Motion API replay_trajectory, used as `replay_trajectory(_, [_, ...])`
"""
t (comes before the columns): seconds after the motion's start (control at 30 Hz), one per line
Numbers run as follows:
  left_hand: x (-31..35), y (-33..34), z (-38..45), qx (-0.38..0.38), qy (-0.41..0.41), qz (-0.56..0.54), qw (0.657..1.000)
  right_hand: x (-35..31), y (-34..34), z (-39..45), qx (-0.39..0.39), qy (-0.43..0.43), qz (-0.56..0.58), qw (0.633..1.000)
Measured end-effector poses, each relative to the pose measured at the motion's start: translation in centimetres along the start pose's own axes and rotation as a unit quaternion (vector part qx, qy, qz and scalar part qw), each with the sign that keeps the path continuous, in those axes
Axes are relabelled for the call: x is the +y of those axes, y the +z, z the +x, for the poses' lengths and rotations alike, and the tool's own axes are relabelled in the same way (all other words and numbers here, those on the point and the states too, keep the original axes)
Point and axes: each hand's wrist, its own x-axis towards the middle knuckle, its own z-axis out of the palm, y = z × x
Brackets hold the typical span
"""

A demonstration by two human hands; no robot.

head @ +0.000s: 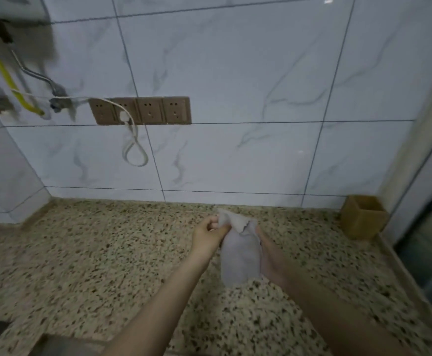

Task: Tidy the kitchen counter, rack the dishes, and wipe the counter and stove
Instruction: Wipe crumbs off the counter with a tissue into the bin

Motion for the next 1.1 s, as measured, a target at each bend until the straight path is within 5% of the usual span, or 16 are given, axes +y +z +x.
replay_trajectory(0.17, [-1.6, 7.7, 0.1, -0.022, -0.016, 0.013, 1.0, 1.2, -6.1, -1.2, 0.027, -0.031, 0.015, 0.999])
replay_trajectory(0.47, [-6.5, 18.8, 4.5, -0.113, -0.06, 0.072, 0.989, -0.2, -18.7, -0.6, 0.218, 0.027, 0.024, 0.975])
replay_trajectory(0.7, [-10.7, 24.8, 9.7, -0.143, -0.01, 0.143, 0.979, -2.1, -28.2, 0.5, 0.443, -0.01, -0.02, 0.896])
replay_trajectory(0.87, [-15.0, 28.2, 13.5, -0.14, 0.015, 0.249, 0.958, -3.8, -31.9, 1.3, 0.536, -0.106, -0.099, 0.831])
replay_trajectory(1.1, [-19.9, 30.5, 16.7, -0.153, 0.165, 0.403, 0.887, -5.2, -35.5, 5.9, 0.623, -0.223, -0.223, 0.715])
